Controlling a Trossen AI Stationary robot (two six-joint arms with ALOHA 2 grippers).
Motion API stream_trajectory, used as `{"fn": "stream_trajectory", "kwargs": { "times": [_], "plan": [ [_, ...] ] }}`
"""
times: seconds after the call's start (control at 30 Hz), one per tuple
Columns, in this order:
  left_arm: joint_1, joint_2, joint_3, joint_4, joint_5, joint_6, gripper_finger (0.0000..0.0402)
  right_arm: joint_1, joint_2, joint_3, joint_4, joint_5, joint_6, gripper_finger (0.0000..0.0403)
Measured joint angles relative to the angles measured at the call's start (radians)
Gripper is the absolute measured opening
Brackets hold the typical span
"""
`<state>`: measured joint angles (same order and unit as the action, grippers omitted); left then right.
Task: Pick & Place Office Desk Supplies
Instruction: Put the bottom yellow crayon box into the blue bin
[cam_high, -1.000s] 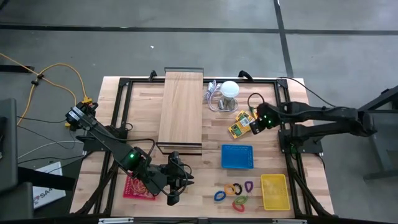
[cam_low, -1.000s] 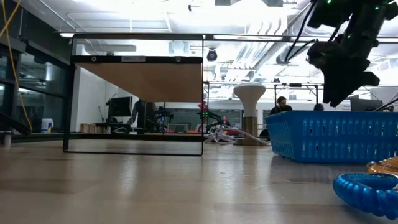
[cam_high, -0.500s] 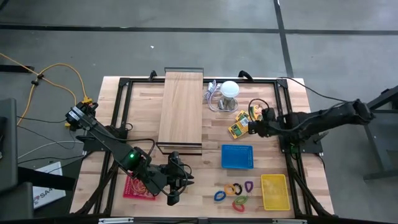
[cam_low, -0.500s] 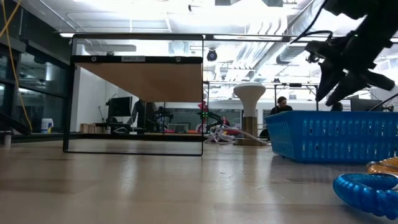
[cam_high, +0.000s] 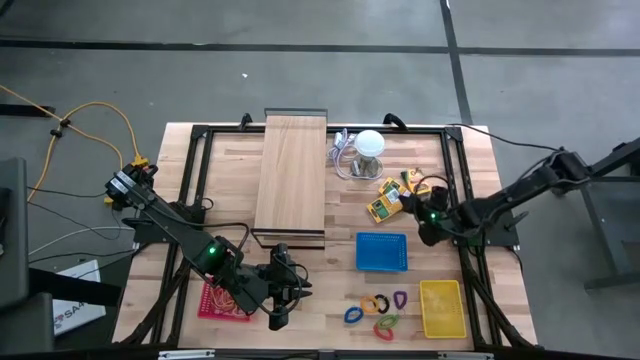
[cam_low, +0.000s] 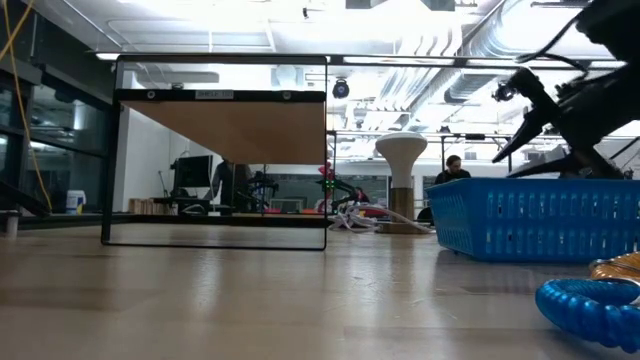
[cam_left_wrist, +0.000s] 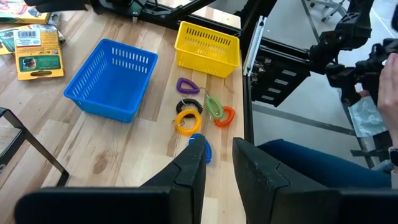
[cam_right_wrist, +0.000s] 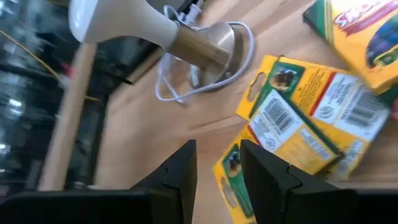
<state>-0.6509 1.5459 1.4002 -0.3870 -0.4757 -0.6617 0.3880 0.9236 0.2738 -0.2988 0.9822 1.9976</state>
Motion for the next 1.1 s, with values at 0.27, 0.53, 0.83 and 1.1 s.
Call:
{"fn": "stream_trajectory", "kwargs": {
  "times": [0.27,0.53,0.83,1.1],
  "plan": [
    [0.0,0.0,0.0,0.0,0.0,0.0,0.0077,0.065,0.025,-0.049,0.186,0.122,-0.012,0.0111],
    [0.0,0.0,0.0,0.0,0.0,0.0,0.0077,0.085,0.026,-0.049,0.236,0.172,-0.031,0.0111],
    [0.0,0.0,0.0,0.0,0.0,0.0,0.0077,0.135,0.028,-0.049,0.244,0.256,0.021,0.0111],
    [0.0,0.0,0.0,0.0,0.0,0.0,0.0077,0.162,0.028,-0.049,0.24,0.252,0.022,0.0111]
  ]
}}
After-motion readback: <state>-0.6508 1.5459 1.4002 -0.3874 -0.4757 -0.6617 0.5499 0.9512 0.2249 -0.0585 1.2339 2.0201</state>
